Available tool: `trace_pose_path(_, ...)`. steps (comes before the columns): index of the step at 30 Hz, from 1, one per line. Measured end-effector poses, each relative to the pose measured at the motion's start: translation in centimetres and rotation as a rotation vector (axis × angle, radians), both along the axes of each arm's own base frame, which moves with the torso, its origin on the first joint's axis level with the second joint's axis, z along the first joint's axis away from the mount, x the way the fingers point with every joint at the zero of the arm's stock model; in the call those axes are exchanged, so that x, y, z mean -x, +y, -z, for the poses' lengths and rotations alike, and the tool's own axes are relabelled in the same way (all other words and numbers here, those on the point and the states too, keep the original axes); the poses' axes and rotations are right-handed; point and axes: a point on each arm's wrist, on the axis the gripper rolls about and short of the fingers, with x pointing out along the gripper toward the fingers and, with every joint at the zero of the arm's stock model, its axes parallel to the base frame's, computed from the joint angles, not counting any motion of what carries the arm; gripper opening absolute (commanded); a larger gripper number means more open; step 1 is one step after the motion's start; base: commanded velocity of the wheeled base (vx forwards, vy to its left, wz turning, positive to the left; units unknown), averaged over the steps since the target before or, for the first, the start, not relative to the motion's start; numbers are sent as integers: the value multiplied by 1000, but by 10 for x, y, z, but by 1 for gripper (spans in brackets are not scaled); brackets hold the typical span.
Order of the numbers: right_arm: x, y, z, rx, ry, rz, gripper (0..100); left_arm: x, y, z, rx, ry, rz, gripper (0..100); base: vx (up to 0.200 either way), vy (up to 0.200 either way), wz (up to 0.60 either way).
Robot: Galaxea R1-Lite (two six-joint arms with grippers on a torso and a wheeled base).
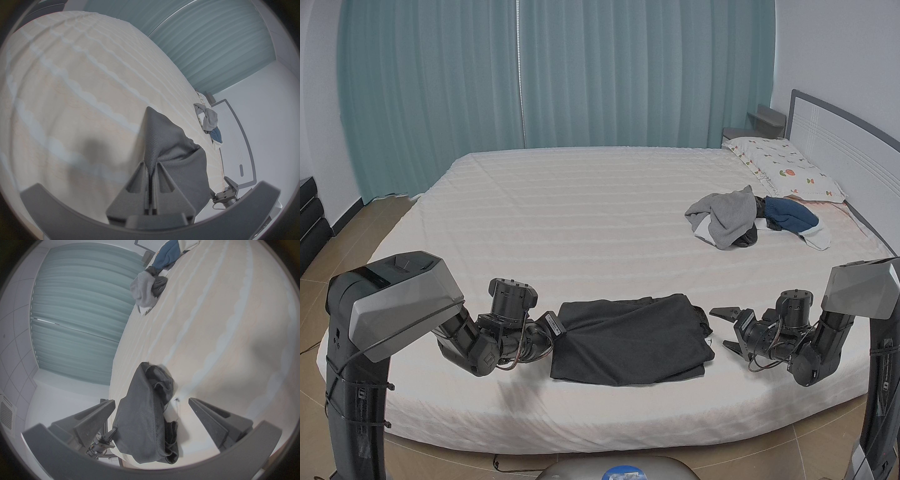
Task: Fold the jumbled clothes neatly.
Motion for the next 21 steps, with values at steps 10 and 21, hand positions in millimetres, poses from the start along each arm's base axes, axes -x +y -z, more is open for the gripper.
trace_pose_path(10,1,0,1,1,5,0,100,4,6,-2,-12,8,-20,0,0,200,0)
trace_pose_path(21,4,0,1,0,-25,-2,100,12,5,-1,-34,36,-20,0,0,200,0)
